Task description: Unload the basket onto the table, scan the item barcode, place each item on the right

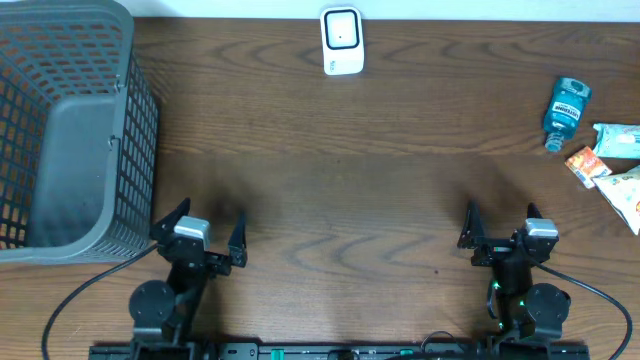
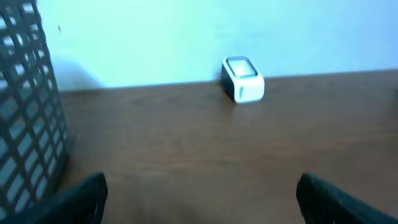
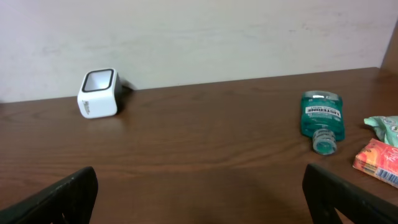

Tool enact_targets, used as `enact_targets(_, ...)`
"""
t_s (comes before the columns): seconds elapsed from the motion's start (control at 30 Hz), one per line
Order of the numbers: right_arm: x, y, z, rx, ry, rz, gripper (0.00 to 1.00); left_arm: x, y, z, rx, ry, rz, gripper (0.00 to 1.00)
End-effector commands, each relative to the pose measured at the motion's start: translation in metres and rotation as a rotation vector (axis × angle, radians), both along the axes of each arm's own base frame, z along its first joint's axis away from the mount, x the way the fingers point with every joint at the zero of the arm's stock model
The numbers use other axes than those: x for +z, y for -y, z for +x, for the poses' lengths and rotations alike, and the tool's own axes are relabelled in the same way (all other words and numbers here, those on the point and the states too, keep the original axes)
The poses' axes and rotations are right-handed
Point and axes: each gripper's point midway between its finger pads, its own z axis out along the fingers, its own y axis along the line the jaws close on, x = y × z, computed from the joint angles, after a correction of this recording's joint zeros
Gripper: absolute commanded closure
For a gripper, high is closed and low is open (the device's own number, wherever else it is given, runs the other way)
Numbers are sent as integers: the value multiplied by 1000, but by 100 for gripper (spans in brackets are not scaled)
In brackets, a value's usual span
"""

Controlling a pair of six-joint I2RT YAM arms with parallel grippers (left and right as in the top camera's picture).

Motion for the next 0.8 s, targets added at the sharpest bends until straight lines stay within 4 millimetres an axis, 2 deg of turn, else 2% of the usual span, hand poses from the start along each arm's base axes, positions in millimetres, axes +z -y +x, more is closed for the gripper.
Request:
enact_targets(0.0, 0, 1, 0, -5, 1, -11, 1, -10, 3, 3, -19, 39, 54, 3)
enact_targets(0.13, 0, 1, 0, -5, 1, -11, 1, -30, 2, 2, -24, -3, 141, 3)
enact_targets(0.3, 0, 1, 0, -5, 1, -11, 1, -30, -2, 3, -5, 5, 184, 3)
enact_targets(0.77, 0, 1, 0, -5, 1, -11, 1, -30, -2, 3, 8, -26, 61, 3)
